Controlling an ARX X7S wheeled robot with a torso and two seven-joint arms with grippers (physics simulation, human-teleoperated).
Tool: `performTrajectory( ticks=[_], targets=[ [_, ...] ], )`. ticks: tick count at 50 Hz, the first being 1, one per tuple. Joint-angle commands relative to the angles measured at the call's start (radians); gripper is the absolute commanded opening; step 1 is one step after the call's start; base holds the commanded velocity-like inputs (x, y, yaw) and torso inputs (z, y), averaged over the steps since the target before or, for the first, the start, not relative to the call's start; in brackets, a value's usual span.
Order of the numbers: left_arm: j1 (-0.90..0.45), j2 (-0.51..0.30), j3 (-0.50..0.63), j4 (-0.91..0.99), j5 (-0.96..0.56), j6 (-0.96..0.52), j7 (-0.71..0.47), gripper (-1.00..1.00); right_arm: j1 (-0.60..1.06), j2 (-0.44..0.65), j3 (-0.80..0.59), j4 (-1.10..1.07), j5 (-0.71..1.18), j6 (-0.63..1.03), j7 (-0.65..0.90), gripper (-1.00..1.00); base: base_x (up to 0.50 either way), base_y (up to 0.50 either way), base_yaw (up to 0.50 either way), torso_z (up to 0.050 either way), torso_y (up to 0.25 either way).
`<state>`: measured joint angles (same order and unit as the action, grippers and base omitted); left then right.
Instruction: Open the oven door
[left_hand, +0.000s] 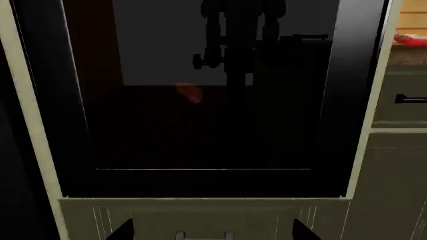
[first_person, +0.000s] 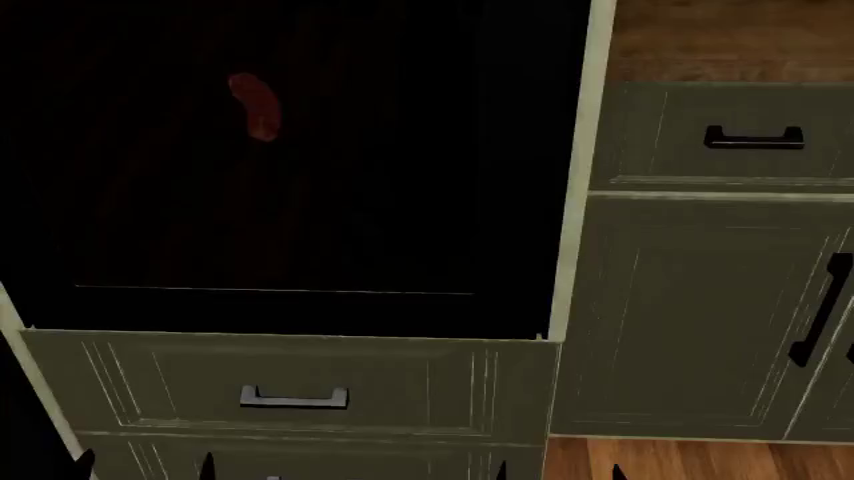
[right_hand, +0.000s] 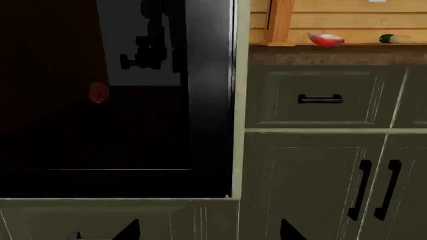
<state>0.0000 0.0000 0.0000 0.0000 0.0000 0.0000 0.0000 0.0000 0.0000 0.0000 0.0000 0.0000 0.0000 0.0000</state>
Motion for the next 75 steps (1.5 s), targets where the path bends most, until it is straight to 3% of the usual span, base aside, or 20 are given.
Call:
performTrajectory(
  ticks=[1,14,49,57,66,75],
  targets=[
    [0.001,-0.012,0.013,0.002,-0.012,-0.001,-0.013,1.0,-0.001,0.011,-0.015,-0.003,0.011,0.002,0.015,1.0,0.0,0.0,0.0,0.0,0.0],
    [0.016,-0.051,0.061,0.032,-0.108,0.027,0.003,1.0,0.007,0.049,-0.06,0.009,0.052,-0.011,0.057,1.0,0.0,0.0,0.0,0.002,0.0],
    [0.011,-0.101,0.119,0.068,-0.165,-0.055,-0.046,1.0,0.0,0.092,-0.105,0.004,0.109,-0.02,0.108,1.0,0.0,0.0,0.0,0.05,0.0],
    [0.011,-0.112,0.135,0.051,-0.154,-0.017,-0.052,1.0,-0.005,0.104,-0.11,-0.024,0.119,-0.002,0.127,1.0,0.0,0.0,0.0,0.05,0.0],
    [-0.061,-0.129,0.144,0.138,-0.167,-0.178,-0.084,1.0,0.039,0.148,-0.089,-0.139,0.143,0.135,0.146,1.0,0.0,0.0,0.0,0.008,0.0],
    [-0.228,-0.152,0.152,0.226,-0.199,-0.414,-0.097,1.0,0.178,0.192,-0.077,-0.205,0.183,0.315,0.134,1.0,0.0,0.0,0.0,0.0,0.0]
  ],
)
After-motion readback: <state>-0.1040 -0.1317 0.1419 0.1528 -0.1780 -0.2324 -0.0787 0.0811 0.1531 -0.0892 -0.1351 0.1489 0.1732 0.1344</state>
